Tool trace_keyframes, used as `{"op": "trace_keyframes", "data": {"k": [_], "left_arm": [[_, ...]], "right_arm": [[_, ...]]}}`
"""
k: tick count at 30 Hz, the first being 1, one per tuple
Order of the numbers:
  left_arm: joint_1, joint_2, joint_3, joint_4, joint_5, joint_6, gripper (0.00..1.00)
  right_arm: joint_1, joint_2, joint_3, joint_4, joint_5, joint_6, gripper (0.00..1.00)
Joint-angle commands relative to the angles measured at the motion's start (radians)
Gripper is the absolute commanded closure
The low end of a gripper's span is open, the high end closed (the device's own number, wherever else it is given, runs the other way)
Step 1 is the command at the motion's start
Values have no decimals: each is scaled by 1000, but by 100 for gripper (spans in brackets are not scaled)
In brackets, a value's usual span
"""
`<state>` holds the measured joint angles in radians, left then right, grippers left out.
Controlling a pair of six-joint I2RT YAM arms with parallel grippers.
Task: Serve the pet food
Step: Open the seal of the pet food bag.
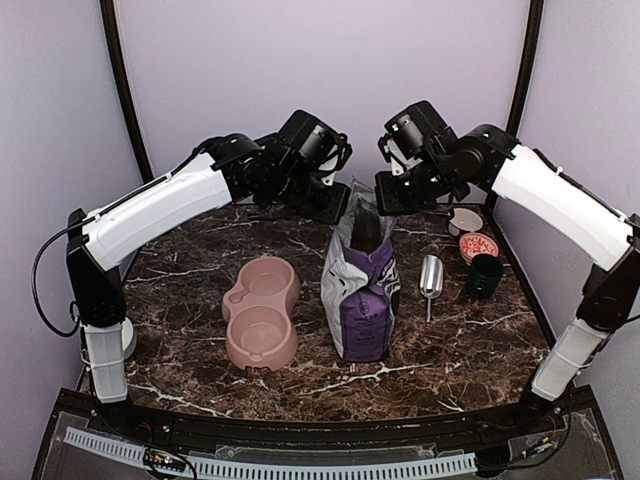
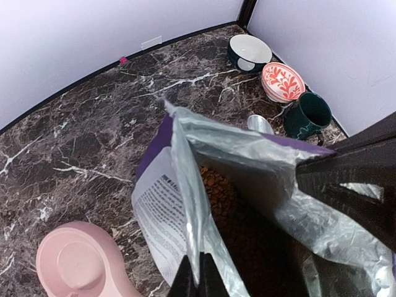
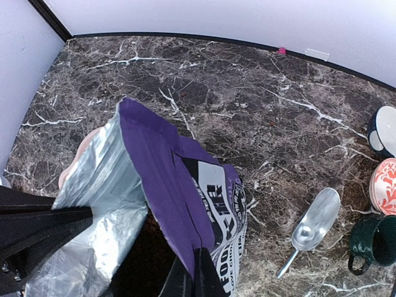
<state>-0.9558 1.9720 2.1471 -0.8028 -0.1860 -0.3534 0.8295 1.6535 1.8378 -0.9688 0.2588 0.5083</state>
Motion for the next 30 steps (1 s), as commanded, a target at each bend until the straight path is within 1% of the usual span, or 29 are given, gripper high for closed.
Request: {"op": "trace_keyframes", "data": {"k": [1, 6, 7, 11, 16, 18, 20, 23, 26, 27, 28, 30], "left_arm": [[5, -24, 79, -124, -127, 45, 100], [6, -46, 151, -202, -207, 51, 100], [6, -52, 158, -218, -229, 45, 100], [6, -90, 134, -251, -268, 11, 100], [6, -137, 44, -204, -233, -18, 100], [6, -147, 20, -163, -200, -2, 100], [6, -155, -8, -101, -132, 40, 95], [6, -155, -35, -24, -63, 86, 84], [6, -144, -34, 10, -43, 112, 72], [6, -139, -33, 14, -38, 117, 66], [6, -133, -31, 19, -34, 124, 62], [6, -121, -22, 25, -13, 136, 55]], "right_arm": [[-37, -22, 75, -30, 109, -37, 100], [-70, -50, 121, -98, 143, -55, 100], [-82, -52, 117, -106, 148, -56, 100], [-138, -148, 46, -87, 138, -59, 100], [-171, -186, -37, -42, 60, -52, 100], [-171, -190, -62, -7, 3, -57, 100], [-171, -190, -81, 36, -67, -77, 100], [-171, -182, -93, 89, -151, -110, 82], [-171, -159, -74, 97, -174, -122, 65], [-171, -151, -68, 97, -181, -124, 59], [-171, -141, -60, 97, -188, -127, 54], [-171, -122, -42, 97, -205, -131, 48]]}}
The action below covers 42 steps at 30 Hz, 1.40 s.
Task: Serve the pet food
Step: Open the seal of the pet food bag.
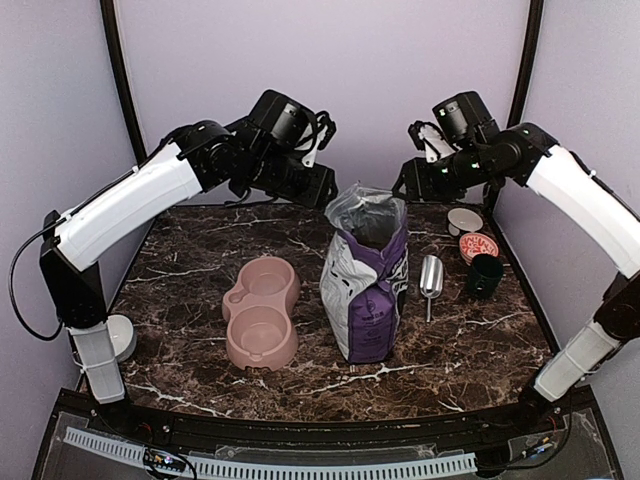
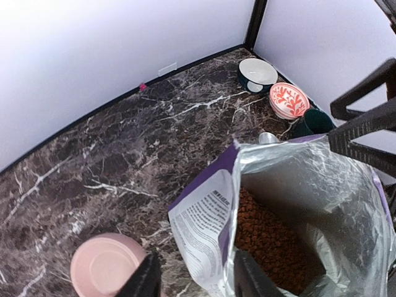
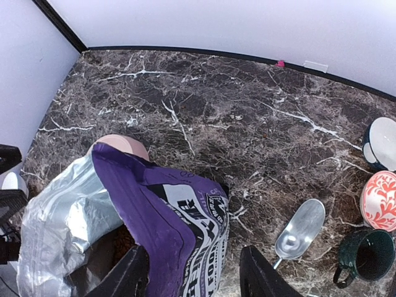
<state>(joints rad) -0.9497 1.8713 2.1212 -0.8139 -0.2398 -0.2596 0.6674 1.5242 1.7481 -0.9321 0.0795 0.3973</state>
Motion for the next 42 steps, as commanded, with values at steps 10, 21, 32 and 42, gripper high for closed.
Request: {"op": "trace_keyframes", "data": {"k": [10, 21, 32, 42], "left_arm": [[-7, -42, 52, -52, 111, -10, 42], [-48, -216, -163, -54, 70, -82, 35], [-49, -444, -492, 26, -45, -127, 7], [-49, -542, -654, 49, -111, -129, 8]], "right_arm": [[-9, -89, -17, 91, -91, -35, 39], [-19, -282, -255, 80, 74, 28, 29], [-96, -336, -411, 38, 136, 98, 19], [-159, -296, -524, 41, 45, 143, 9]]}}
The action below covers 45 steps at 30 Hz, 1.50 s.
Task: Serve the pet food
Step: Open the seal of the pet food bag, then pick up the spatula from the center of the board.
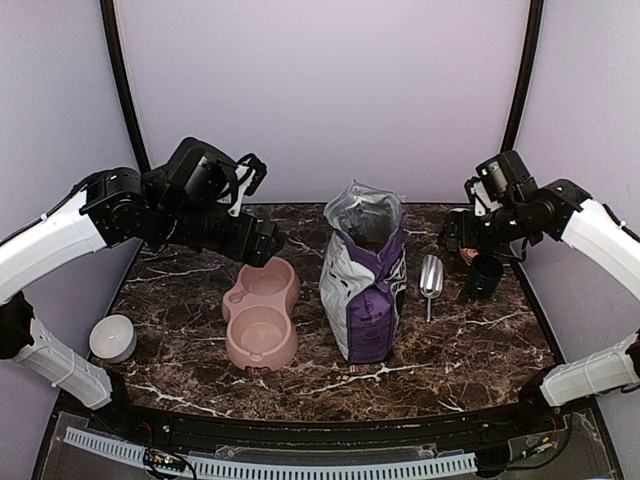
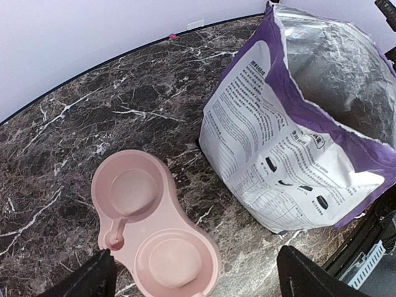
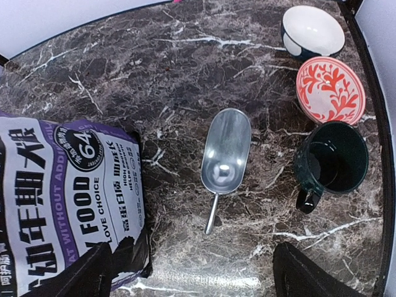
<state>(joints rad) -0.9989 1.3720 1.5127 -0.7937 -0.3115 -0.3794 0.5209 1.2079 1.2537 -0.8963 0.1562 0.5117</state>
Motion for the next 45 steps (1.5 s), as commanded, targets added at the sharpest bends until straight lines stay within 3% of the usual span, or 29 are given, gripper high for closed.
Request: {"op": "trace_keyframes", "data": {"k": [1, 12, 23, 31, 36, 45], "left_arm": [[0, -48, -56, 31, -42, -9, 7], [0, -72, -110, 57, -51, 11, 8], [1, -78, -135, 113, 11, 46, 11], [0, -101, -159, 124, 34, 47, 12], [0, -120, -185, 127, 31, 50, 12], [0, -112, -192, 140, 22, 74, 13]], "right_arm": [[-13, 24, -37, 7, -32, 31, 8], [-24, 86, -137, 46, -46, 47, 3], [-43, 188, -183, 120, -39, 60, 7], [-78, 334, -120, 209, -63, 45, 10], [-87, 433, -72, 225, -66, 31, 5], [-97, 518, -54, 259, -74, 16, 5]]}}
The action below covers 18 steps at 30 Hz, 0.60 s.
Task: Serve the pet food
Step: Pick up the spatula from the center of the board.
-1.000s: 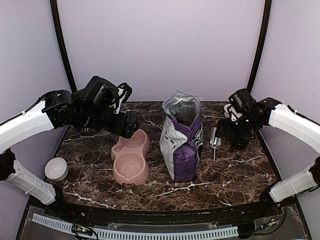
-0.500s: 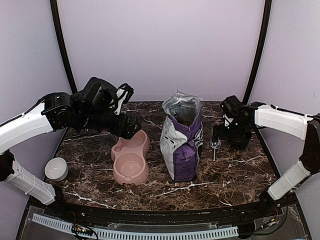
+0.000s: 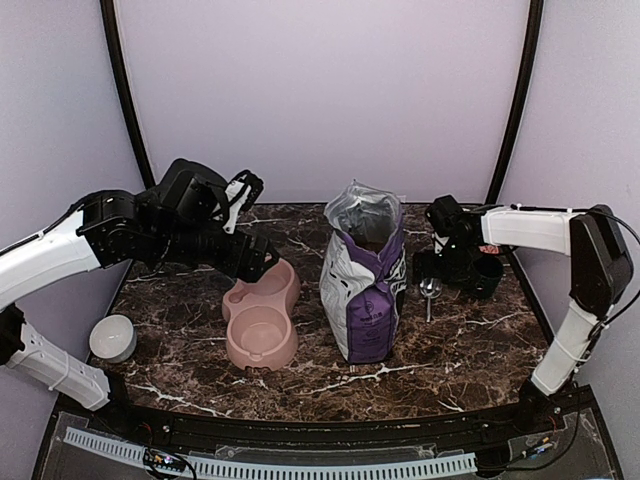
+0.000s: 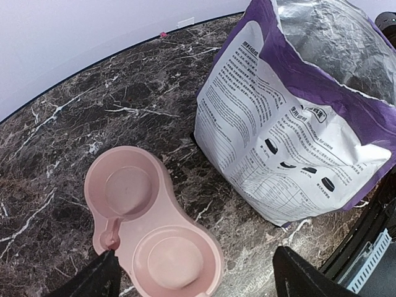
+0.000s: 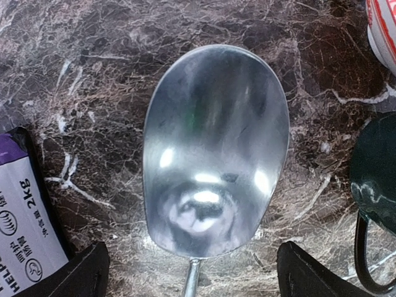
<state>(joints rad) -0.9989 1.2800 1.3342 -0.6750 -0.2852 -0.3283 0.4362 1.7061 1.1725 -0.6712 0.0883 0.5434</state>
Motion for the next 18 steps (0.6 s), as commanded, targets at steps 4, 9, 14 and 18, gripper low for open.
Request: {"op": "trace_keyframes", "data": {"k": [4, 9, 14, 18], "left_arm": [[0, -10, -9, 30, -11, 31, 13], [0, -7, -18, 46, -24, 38, 13], [0, 6, -16, 51, -34, 47, 13], [1, 18, -10, 52, -35, 50, 13]], "right_arm": [[-13, 22, 14, 43, -10, -5, 4], [-13, 13, -13, 74, -19, 19, 3], [-11, 35, -13, 105, -35, 47, 0], [-11, 72, 2, 115, -15, 62, 0]]}}
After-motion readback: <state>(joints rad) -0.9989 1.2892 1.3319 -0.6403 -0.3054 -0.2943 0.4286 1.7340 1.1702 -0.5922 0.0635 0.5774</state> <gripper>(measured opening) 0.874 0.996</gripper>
